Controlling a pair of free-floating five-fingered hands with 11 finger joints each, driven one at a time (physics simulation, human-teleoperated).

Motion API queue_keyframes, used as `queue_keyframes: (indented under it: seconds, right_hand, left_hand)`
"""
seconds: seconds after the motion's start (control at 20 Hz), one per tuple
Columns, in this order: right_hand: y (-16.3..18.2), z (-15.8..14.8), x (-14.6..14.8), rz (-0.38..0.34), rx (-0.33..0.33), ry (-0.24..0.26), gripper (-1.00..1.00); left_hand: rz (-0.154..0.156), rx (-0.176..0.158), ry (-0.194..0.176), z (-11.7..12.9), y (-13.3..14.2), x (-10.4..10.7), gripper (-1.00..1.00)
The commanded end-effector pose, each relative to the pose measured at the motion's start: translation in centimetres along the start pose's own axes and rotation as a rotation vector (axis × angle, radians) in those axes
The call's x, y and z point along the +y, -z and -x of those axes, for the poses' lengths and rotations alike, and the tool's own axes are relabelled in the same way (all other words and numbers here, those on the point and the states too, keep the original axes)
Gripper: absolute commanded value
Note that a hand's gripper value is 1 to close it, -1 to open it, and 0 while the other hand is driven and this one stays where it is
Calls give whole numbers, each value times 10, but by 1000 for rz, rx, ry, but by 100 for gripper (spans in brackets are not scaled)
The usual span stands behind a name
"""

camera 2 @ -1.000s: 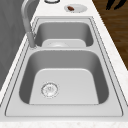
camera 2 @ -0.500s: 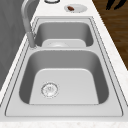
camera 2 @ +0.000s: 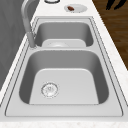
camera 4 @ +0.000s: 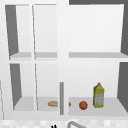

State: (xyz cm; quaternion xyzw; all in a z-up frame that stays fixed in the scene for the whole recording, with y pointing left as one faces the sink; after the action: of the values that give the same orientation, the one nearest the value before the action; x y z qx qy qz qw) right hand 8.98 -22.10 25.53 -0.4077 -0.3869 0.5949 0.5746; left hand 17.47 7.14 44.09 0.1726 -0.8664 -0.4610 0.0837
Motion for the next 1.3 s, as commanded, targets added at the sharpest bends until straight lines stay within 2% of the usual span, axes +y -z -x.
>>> queue_keyframes:
  seconds: [0.0, 0.2, 0.4, 1.25]
  right_hand:
    - [0, 0, 0, 0, 0, 0, 0]
    - [0, 0, 0, 0, 0, 0, 0]
    - [0, 0, 0, 0, 0, 0, 0]
    - [0, 0, 0, 0, 0, 0, 0]
  left_hand:
    - [-97, 35, -24, 10, 10, 7, -100]
    - [-96, 46, -9, 18, 19, 15, -100]
    - [-118, 54, 19, 20, 24, 11, -100]
    - [-164, 78, 15, 25, 42, 1, -100]
